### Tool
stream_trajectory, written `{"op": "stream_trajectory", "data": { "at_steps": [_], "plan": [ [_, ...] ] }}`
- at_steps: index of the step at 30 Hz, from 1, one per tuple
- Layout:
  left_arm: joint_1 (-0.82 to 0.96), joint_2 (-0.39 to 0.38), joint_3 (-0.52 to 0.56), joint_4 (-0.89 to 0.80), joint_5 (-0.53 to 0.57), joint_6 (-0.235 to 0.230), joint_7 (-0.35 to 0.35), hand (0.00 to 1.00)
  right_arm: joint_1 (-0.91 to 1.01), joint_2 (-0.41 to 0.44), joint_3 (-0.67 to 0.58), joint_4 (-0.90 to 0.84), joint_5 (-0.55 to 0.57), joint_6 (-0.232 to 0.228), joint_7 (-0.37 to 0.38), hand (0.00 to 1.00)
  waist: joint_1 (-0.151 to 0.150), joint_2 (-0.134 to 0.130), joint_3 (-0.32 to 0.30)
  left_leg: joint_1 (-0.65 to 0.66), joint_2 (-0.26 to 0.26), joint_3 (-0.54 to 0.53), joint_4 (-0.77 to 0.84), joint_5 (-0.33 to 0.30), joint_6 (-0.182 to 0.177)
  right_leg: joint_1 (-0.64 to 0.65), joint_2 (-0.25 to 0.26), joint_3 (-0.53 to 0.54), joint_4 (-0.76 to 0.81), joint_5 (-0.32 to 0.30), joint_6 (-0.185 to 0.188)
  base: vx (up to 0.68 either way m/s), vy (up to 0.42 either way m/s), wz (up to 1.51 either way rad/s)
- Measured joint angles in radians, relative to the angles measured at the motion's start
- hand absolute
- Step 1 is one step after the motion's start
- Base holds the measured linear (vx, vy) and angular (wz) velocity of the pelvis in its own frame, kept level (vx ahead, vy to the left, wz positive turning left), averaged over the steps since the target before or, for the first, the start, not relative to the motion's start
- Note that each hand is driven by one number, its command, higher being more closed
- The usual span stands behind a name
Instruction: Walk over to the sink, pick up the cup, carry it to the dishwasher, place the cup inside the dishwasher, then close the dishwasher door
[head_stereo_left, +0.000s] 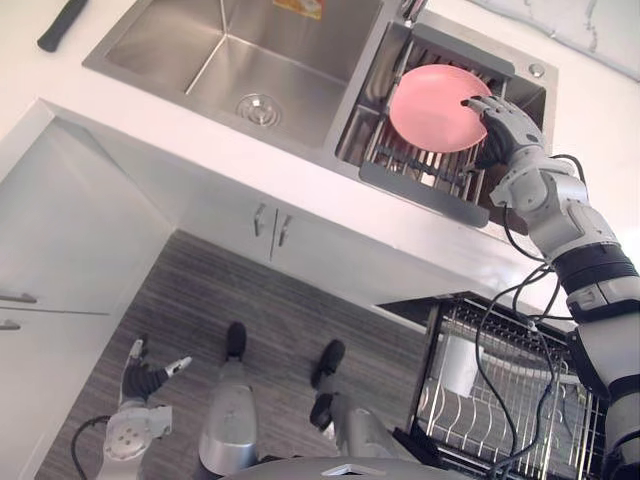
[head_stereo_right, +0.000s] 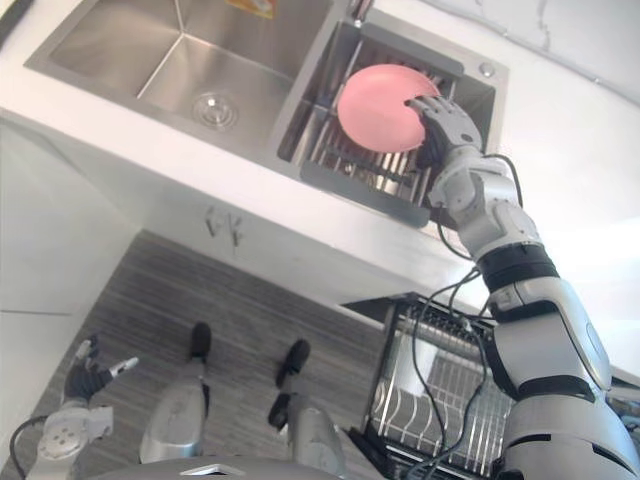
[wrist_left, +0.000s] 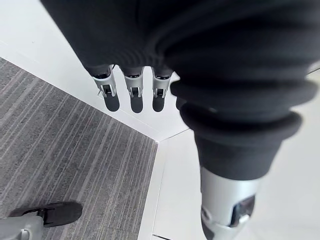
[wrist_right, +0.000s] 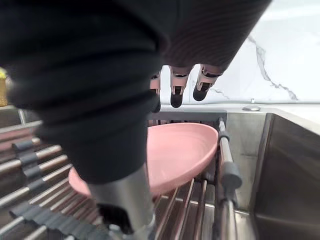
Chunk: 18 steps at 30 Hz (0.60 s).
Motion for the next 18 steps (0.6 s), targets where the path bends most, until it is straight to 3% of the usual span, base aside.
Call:
{"op": "stream_trajectory", "data": {
  "at_steps": [18],
  "plan": [
    [-0.047, 0.003, 0.031, 0.019, 0.0, -0.011, -0.009, 0.0, -0.132, 0.0, 0.027, 0.074, -0.039, 0.061, -0.035, 0.0, 0.018, -0.003, 0.099, -0.046, 0.0, -0.005, 0.013, -0.006, 0.002, -0.038, 0.0, -0.003, 0.001, 0.001, 0.001, 0.0, 0.0, 0.01]
  ]
}}
